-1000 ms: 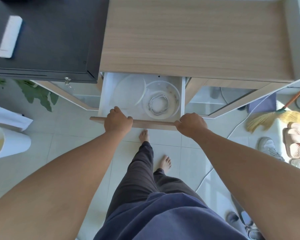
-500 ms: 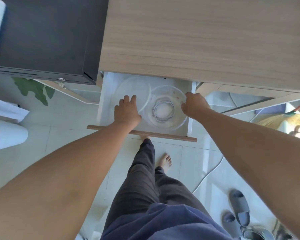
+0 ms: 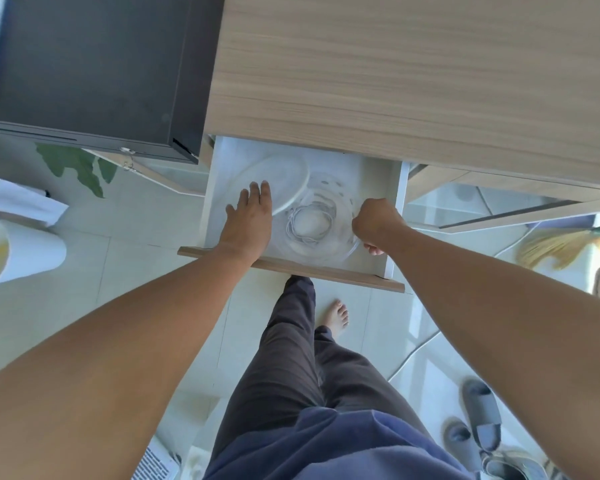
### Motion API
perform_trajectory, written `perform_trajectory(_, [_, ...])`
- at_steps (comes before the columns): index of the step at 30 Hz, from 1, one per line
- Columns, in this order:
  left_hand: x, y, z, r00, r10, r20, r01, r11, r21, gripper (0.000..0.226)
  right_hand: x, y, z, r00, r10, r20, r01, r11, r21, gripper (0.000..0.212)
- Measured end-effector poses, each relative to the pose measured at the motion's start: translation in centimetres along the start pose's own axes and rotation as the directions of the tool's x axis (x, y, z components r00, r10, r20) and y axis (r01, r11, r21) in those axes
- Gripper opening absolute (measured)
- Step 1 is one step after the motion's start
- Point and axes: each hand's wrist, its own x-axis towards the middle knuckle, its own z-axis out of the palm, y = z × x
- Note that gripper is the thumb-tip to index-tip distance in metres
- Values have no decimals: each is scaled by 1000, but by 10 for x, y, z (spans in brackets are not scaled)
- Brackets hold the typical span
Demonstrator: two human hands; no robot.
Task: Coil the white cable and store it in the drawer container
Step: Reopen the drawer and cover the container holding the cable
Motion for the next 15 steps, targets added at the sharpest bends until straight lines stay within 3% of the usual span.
perform_trajectory(3, [-13,-7,1,999,18,-32,-19,999,-34,74,-6,2,7,1000,26,-6,-26,1000,18,32])
perform_trajectory(6, [-26,-12,3,991,86,-102,-95,992,-82,78,-15,6,12,996,69,-57,-60,987,146,25])
perform_trajectory(10, [-38,-10,5,943,270,-194,-279,960,-17,76,-22,6,4,950,112,-293,-14,949,316,24])
perform_trajectory(11, [-39,-7,4,931,306,-201,-312,950,0,76,-22,4,1,944,132,-303,22,890,456,25])
perform_trajectory(13, [-38,-3,2,904,375,-206,-377,926,33,76,-23,1,-5,977,153,-150,30,594,804,34])
perform_trajectory(14, [-38,-1,1,890,409,-202,-408,912,44,76,-24,-1,-7,991,122,-53,-5,431,902,38])
perform_trajectory(15, [-37,1,0,876,442,-193,-442,896,46,76,-24,-1,-9,996,87,4,-34,341,939,38])
